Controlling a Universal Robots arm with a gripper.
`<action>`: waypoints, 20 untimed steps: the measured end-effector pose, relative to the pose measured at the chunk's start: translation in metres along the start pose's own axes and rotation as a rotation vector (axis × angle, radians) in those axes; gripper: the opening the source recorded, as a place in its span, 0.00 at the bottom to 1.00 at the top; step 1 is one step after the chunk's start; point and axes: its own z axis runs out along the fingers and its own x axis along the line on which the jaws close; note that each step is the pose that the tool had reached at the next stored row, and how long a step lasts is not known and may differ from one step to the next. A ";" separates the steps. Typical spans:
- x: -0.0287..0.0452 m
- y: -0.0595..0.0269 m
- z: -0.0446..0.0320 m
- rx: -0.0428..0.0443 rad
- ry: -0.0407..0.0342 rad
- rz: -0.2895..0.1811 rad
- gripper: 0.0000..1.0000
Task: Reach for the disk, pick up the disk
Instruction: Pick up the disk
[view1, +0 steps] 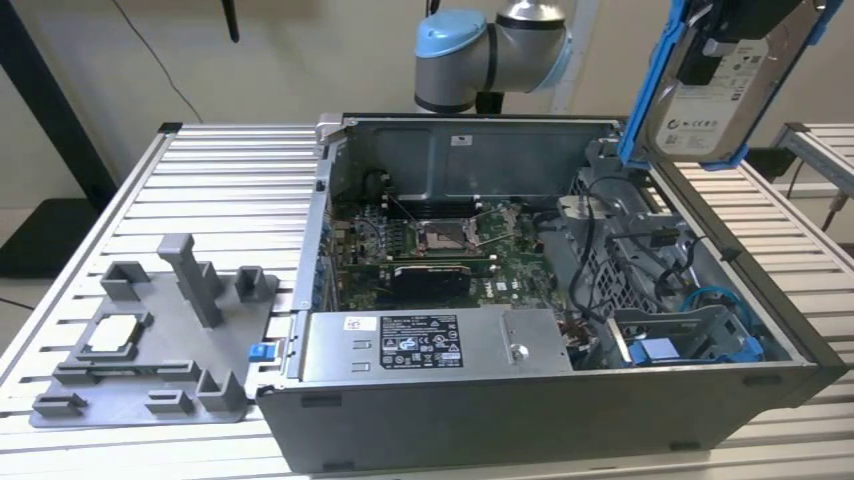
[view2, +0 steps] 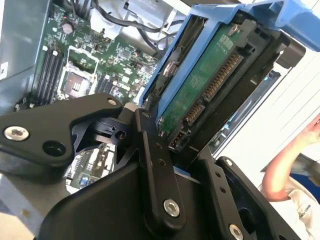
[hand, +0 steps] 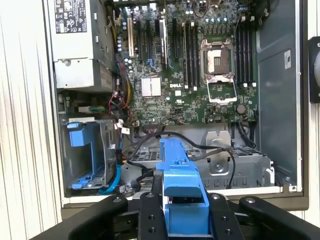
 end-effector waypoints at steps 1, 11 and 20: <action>0.0021 -0.0002 -0.0001 -0.0001 0.0001 0.000 0.00; 0.0281 -0.0025 -0.0001 -0.0033 0.0003 0.000 0.00; 0.0517 -0.0045 -0.0001 -0.0067 0.0007 0.000 0.00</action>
